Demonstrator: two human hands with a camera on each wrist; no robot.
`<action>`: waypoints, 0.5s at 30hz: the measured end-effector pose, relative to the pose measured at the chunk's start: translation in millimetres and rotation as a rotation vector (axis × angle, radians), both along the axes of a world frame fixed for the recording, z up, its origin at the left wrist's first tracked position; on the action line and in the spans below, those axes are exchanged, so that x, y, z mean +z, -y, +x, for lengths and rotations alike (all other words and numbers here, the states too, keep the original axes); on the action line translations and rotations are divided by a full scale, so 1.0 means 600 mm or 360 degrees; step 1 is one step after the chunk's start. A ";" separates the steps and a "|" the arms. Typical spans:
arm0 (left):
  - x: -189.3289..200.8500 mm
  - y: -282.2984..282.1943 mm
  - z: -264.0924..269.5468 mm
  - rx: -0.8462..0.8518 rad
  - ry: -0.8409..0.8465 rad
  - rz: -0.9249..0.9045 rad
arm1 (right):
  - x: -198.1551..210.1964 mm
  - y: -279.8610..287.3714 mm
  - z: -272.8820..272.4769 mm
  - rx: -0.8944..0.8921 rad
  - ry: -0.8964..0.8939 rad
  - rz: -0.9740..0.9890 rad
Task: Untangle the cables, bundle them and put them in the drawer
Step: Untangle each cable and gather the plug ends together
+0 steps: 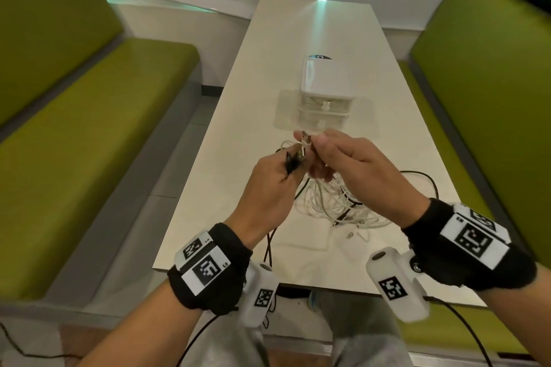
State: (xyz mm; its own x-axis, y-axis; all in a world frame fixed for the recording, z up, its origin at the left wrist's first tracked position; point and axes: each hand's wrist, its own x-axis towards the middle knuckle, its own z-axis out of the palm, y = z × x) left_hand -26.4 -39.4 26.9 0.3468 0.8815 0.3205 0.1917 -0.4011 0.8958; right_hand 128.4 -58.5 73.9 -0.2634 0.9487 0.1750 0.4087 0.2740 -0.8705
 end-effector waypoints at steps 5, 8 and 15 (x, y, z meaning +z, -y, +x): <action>-0.004 -0.002 -0.007 0.0172 0.0254 -0.0076 | -0.049 -0.002 0.004 -0.0064 -0.0115 -0.0206; 0.001 0.001 -0.004 0.0180 0.0401 -0.0166 | -0.078 -0.004 -0.018 0.0052 0.0170 -0.0198; 0.015 0.001 -0.029 0.0124 0.0930 -0.0366 | -0.118 -0.028 -0.019 0.0115 0.0480 -0.0048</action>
State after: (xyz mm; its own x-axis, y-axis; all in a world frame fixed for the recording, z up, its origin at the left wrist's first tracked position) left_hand -44.0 -39.9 35.9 0.1037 0.9660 0.2369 -0.3340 -0.1905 0.9231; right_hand 116.8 -41.9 3.3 -0.3662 0.9292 0.0506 0.6304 0.2877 -0.7210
